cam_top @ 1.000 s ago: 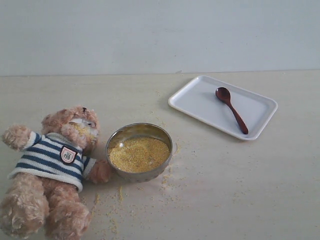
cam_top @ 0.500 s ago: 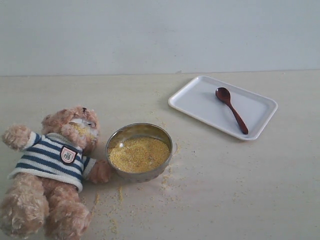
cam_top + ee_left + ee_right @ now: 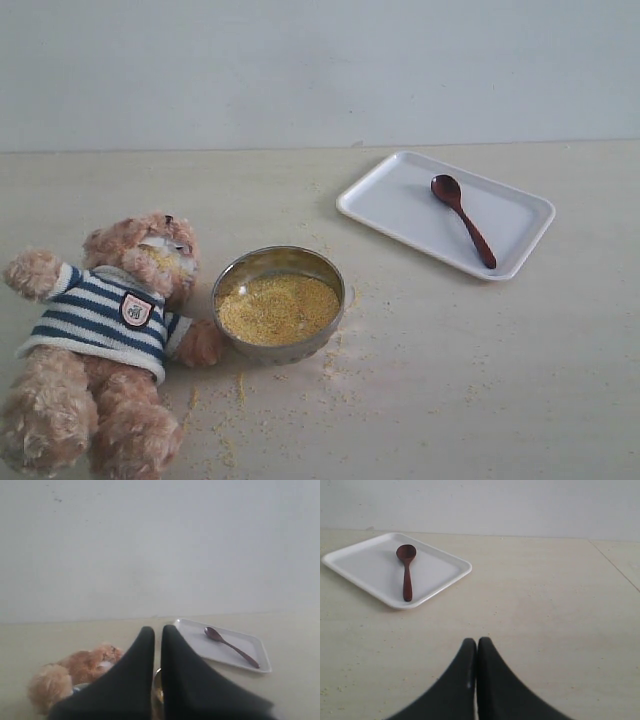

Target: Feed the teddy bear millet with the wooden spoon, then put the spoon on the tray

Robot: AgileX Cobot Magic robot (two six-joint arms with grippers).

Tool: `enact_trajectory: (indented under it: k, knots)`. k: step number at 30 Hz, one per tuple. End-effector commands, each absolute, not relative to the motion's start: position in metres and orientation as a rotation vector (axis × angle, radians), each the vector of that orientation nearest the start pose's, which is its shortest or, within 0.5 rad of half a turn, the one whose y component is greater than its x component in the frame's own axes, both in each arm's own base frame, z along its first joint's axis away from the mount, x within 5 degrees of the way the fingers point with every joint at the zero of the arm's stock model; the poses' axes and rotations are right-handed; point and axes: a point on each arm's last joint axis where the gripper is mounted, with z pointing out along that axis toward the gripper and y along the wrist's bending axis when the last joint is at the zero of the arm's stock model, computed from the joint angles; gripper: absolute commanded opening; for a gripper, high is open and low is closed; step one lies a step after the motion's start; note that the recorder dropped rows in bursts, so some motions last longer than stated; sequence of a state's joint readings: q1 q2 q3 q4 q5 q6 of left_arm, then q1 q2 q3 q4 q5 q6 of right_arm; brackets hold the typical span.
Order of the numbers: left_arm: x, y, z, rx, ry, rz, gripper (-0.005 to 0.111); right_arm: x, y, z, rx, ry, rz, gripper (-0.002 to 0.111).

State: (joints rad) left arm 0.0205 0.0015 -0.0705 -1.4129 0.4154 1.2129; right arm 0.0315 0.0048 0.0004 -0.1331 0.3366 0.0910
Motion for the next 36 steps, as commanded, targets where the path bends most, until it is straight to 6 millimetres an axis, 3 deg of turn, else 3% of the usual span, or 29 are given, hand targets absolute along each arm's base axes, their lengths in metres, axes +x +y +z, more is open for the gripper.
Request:
enact_trajectory:
  k: [1, 10, 16, 20, 25, 28, 30, 34, 36]
  knots:
    - [0.048, -0.031, 0.228, 0.161, 1.472, -0.392, 0.005, 0.054, -0.003, 0.183, -0.029, 1.814, -0.047, 0.0]
    - [0.05, -0.024, 0.229, 0.168, 1.452, -0.274, 0.005, 0.054, -0.003, 0.183, -0.029, 1.814, -0.047, 0.0]
    - [0.05, -0.022, 0.229, 0.408, 1.396, 0.034, 0.005, 0.054, -0.003, 0.183, -0.029, 1.814, -0.047, 0.0]
    - [0.049, -0.023, 0.232, 0.431, 1.378, 0.043, 0.005, 0.054, -0.003, 0.183, -0.029, 1.814, -0.047, 0.0]
    - [0.05, -0.022, 0.226, 0.293, 1.496, -0.099, 0.005, 0.054, -0.003, 0.183, -0.029, 1.814, -0.047, 0.0]
    - [0.051, -0.015, 0.212, 0.059, 1.689, -0.223, 0.005, 0.054, -0.003, 0.183, -0.029, 1.814, -0.047, 0.0]
    - [0.051, -0.01, 0.206, -0.029, 1.748, -0.202, 0.005, 0.054, -0.003, 0.183, -0.029, 1.814, -0.047, 0.0]
    - [0.054, -0.003, 0.198, 0.023, 1.71, -0.052, 0.005, 0.054, -0.003, 0.183, -0.029, 1.814, -0.047, 0.0]
    - [0.056, -0.003, 0.196, -0.007, 1.677, -0.076, 0.005, 0.054, -0.003, 0.183, -0.029, 1.814, -0.047, 0.0]
